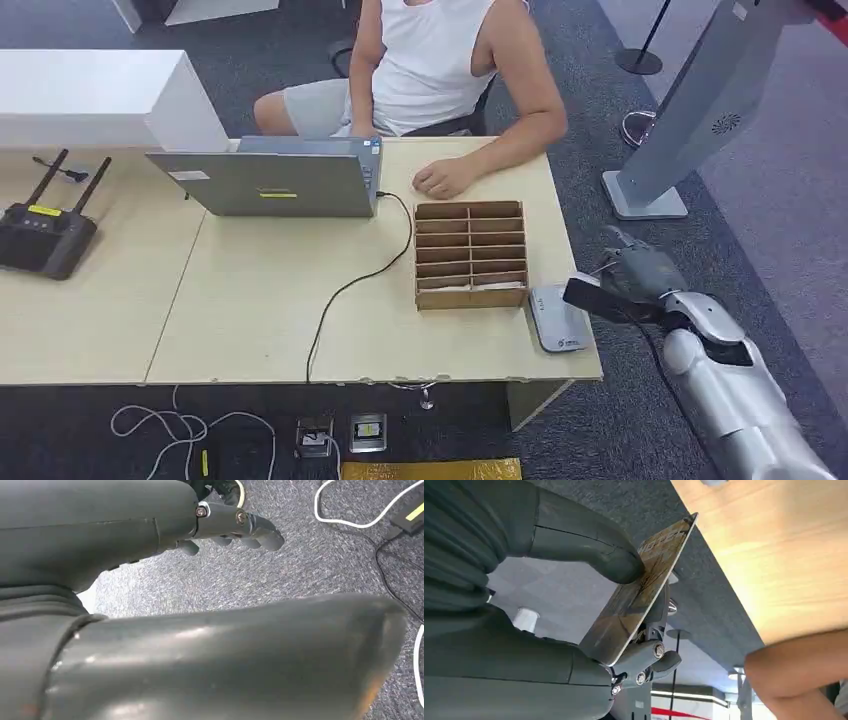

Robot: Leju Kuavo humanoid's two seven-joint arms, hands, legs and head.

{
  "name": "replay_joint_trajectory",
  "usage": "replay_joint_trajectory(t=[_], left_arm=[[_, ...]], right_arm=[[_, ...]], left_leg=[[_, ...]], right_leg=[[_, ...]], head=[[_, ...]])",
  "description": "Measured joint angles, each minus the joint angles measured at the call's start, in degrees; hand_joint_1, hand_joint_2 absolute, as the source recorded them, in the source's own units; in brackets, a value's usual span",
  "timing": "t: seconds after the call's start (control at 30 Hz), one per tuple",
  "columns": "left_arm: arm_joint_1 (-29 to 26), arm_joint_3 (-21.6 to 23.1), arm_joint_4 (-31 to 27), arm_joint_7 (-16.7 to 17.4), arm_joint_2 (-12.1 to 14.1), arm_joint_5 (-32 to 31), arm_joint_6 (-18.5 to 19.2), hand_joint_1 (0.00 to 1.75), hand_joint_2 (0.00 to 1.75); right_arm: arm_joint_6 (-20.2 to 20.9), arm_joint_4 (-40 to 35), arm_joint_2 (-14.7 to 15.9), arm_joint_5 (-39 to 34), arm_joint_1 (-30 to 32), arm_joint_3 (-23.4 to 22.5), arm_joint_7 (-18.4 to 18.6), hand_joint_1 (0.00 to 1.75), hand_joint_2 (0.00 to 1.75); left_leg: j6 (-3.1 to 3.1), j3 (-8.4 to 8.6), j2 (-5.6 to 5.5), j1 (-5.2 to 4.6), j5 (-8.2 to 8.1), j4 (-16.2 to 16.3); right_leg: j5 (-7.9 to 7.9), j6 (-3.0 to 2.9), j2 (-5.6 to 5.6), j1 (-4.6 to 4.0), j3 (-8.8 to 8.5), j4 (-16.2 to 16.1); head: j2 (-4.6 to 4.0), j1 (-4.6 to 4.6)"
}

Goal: Pass the card to the sensor for recognition and then transmit it.

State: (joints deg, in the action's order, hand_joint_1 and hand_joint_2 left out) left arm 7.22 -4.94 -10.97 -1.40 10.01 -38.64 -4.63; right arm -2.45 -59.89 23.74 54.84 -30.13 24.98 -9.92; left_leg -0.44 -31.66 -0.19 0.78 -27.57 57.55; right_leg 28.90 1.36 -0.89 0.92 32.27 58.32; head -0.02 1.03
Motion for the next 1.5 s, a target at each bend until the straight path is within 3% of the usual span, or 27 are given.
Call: replay_joint_trajectory(t=[0.63, 1.17, 1.5], left_arm=[[0.0, 0.0, 0.0, 0.0, 0.0, -1.6, -0.6, 0.00, 0.00], [0.1, 0.0, 0.0, 0.0, -0.1, -1.6, -0.7, 0.00, 0.00], [0.1, 0.0, 0.0, 0.0, -0.3, -1.6, -1.0, 0.00, 0.00]], right_arm=[[-0.4, 0.2, -0.6, -1.4, 8.2, 0.0, 1.6, 1.75, 1.75], [-1.2, 0.5, -1.2, -0.3, 7.2, -0.1, 2.0, 1.75, 1.75], [-3.0, 1.7, -1.0, 0.4, 2.4, -2.0, 1.4, 1.75, 1.75]], left_leg=[[-0.01, 0.09, 0.09, 0.01, -0.01, 0.0], [-0.01, 0.09, 0.14, 0.03, 0.00, 0.0], [-0.01, 0.04, 0.14, 0.00, 0.00, 0.0]], right_leg=[[0.00, -0.01, 0.04, 0.00, -0.05, 0.0], [-0.03, -0.03, 0.25, -0.03, -0.05, 0.0], [-0.03, -0.03, 0.25, 0.01, -0.01, 0.0]], head=[[0.00, -0.02], [0.00, 0.02], [0.00, 0.00]])
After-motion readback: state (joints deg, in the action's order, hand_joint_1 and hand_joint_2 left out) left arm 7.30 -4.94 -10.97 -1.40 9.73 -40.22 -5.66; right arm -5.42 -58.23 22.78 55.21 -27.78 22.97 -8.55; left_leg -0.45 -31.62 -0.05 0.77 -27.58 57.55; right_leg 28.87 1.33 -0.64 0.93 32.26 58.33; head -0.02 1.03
